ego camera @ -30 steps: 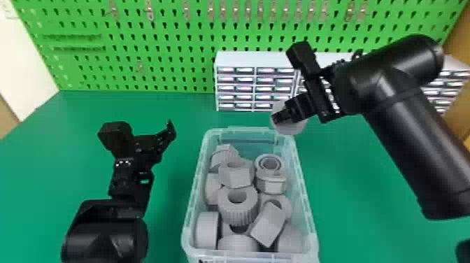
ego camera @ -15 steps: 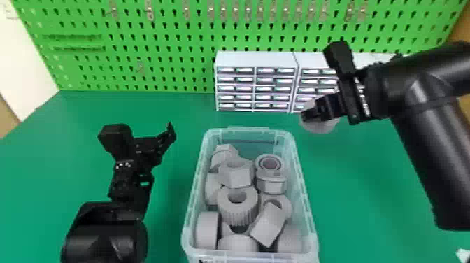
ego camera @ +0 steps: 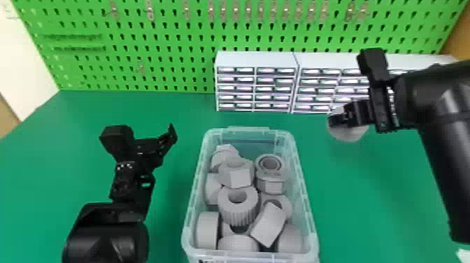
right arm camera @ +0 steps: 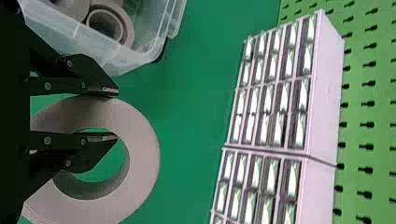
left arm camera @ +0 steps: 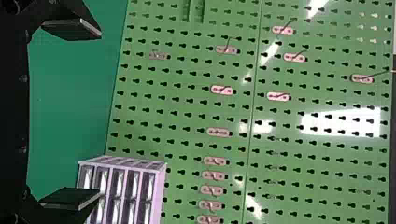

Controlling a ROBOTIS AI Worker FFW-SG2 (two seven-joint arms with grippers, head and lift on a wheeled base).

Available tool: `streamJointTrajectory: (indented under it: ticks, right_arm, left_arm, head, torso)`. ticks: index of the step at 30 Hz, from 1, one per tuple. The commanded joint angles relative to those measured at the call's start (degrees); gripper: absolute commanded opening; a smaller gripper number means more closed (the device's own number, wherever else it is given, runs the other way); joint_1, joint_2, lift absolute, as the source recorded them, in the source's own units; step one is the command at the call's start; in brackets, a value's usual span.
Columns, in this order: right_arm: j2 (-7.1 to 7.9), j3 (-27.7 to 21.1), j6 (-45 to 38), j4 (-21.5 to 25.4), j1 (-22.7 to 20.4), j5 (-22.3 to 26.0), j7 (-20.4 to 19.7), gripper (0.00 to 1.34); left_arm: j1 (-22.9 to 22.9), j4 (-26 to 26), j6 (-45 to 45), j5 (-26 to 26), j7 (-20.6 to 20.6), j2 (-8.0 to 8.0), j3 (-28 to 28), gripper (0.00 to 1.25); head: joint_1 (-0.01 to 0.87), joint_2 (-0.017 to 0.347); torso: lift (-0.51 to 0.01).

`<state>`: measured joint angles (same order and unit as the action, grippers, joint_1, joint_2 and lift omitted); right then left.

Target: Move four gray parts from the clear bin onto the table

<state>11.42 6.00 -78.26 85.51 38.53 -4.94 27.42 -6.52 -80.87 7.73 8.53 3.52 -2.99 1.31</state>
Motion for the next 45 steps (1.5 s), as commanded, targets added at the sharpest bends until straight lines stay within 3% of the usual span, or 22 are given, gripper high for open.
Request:
streamJointTrajectory:
  ticks: [1, 21, 45]
  right_arm:
    - [0.18, -2.3, 0.2, 0.4, -1.4, -1.2, 0.0, 0.27]
    - [0.35, -5.3, 1.3, -3.3, -5.0, -3.6, 0.0, 0.27]
    - [0.53, -4.9, 7.9, -17.4, -5.7, -4.0, 0.0, 0.27]
  left_arm:
    - [-0.1, 0.0, 0.0, 0.0, 0.1, 0.0, 0.0, 1.15]
    - [-0.2, 0.1, 0.0, 0.1, 1.0, 0.0, 0.9, 1.15]
    - [-0.5, 0.6, 0.0, 0.4, 1.2, 0.09, 1.8, 1.15]
  head:
    - [0.693, 0.072]
    - [0.693, 0.072]
    - [0.693, 0.072]
  torso:
    - [-0.052]
    - [-0.052]
    - [-0.052]
